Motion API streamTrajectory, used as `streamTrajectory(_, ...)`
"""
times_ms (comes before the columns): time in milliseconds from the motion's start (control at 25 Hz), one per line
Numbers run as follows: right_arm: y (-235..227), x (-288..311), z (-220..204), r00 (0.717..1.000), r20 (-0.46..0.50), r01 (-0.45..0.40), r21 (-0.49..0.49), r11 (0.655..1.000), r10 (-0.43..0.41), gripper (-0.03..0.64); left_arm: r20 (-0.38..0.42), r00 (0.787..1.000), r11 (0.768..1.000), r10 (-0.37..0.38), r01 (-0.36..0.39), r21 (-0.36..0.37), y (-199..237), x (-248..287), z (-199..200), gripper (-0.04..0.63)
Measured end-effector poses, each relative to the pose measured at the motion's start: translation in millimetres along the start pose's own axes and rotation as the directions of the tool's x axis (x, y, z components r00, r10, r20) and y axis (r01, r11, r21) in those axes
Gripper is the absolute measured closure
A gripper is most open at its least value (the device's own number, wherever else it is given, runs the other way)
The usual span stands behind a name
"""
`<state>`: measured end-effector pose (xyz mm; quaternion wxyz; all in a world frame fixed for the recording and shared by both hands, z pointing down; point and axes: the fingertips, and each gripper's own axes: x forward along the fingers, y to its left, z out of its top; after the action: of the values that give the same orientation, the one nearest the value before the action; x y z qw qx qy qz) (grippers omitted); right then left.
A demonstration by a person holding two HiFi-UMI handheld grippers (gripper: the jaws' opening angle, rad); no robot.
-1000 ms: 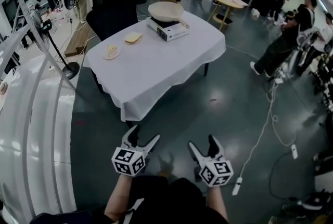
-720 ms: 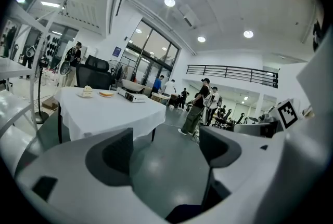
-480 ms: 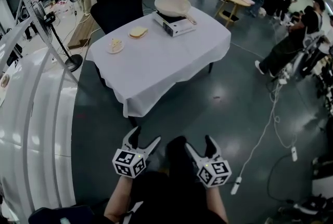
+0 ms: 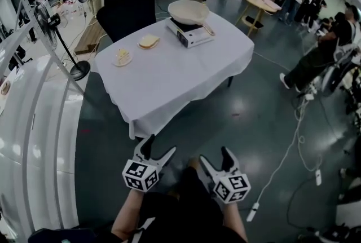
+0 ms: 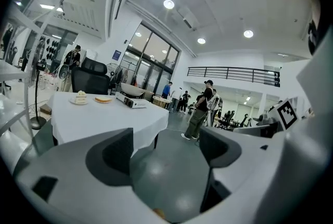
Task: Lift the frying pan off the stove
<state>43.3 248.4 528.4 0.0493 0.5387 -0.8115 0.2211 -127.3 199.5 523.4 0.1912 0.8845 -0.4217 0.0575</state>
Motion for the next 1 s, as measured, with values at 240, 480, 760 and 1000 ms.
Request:
streamTrajectory(240,-54,43,36,1.0,-0.001,-0.011,-0.027,1.0,0.011,0.235,0.02,1.0,1.0,-0.006,0.005,0.023,10,75,33,0.212)
streamTrajectory(480,-111,91,71,1.0,0.007,-0.021,-0.025,0.999,0.021,0.235,0.042,0.999,0.999,0.006,-0.008,0.038,25,144,68,0.212)
streamTrajectory(760,-158,137,102,0.999,-0.009,-0.039,-0.038,0.999,0.038,0.235,0.042,0.999,0.999,0.029,-0.031,0.043,42,203,90,0.212)
streamTrajectory(1000,-191,160,115,0.999,-0.015,-0.044,-0.033,0.998,0.044,0.235,0.038,0.998,0.999,0.042,-0.043,0.027,51,241,96,0.212)
